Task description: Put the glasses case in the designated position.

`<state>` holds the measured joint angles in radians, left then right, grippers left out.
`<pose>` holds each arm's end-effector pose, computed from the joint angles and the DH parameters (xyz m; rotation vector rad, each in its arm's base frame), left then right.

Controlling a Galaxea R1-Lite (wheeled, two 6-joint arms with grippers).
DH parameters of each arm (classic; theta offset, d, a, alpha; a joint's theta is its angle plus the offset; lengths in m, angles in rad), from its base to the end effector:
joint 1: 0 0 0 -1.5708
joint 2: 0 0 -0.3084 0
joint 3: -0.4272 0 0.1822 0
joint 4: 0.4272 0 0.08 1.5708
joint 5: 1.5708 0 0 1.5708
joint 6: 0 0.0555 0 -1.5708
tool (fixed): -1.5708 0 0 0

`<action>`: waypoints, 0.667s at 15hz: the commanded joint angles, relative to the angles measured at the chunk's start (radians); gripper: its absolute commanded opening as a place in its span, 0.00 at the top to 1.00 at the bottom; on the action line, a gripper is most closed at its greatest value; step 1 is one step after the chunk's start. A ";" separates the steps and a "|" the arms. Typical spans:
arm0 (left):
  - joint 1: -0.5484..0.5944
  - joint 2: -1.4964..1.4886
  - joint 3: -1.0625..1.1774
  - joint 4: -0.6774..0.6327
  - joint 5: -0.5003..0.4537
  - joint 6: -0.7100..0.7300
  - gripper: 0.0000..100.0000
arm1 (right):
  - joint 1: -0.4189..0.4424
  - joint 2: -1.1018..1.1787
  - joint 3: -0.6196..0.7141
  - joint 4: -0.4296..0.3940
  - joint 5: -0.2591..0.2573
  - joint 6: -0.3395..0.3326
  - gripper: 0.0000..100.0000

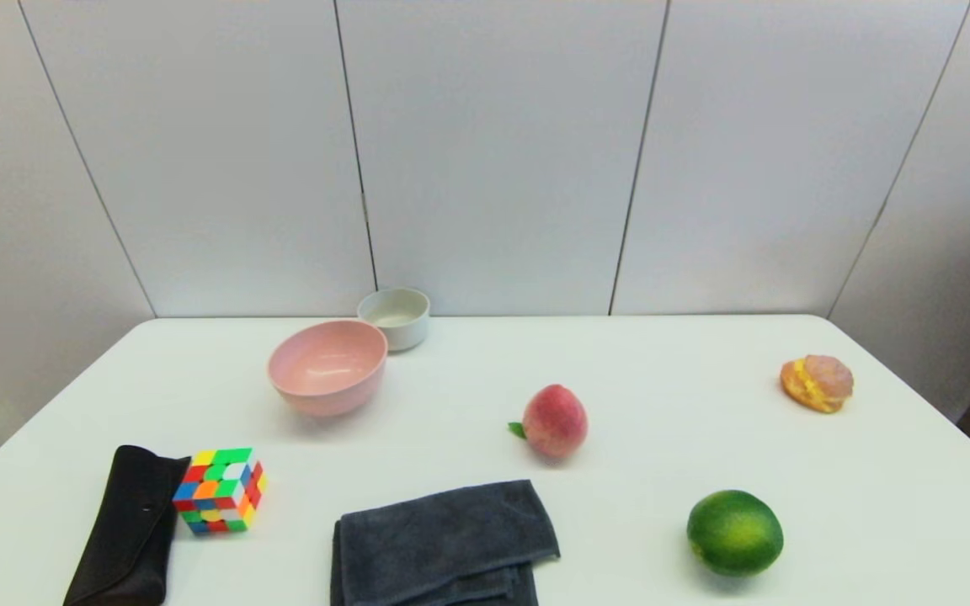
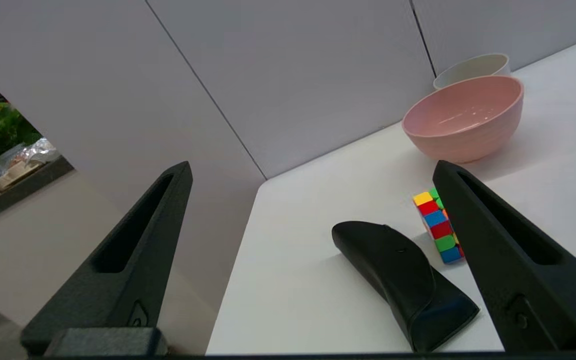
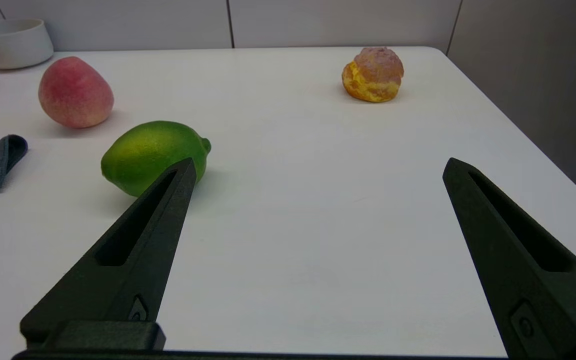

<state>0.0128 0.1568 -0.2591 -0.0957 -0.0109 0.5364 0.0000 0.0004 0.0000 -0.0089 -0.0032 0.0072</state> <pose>-0.0145 -0.0008 0.1668 0.5370 -0.1927 0.0550 -0.0070 -0.0002 0.0767 0.0072 -0.0085 -0.0032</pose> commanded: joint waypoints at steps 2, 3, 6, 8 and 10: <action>-0.004 -0.094 0.104 -0.093 -0.026 -0.003 0.00 | 0.000 0.001 0.000 0.000 0.000 -0.001 0.00; -0.004 -0.102 0.116 -0.107 -0.041 -0.010 0.00 | 0.000 0.001 0.000 0.000 0.000 0.002 0.00; -0.004 -0.145 0.187 -0.188 -0.049 -0.018 0.00 | 0.000 0.001 0.000 0.000 0.000 -0.001 0.00; -0.004 -0.157 0.219 -0.234 -0.044 -0.027 0.00 | 0.000 0.001 0.000 0.000 0.000 -0.001 0.00; -0.004 -0.157 0.227 -0.240 -0.032 -0.030 0.00 | 0.000 0.001 0.000 0.000 0.000 0.002 0.00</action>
<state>0.0089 0.0100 -0.0466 -0.3296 -0.0515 0.5040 0.0000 0.0004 0.0000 -0.0085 -0.0028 0.0077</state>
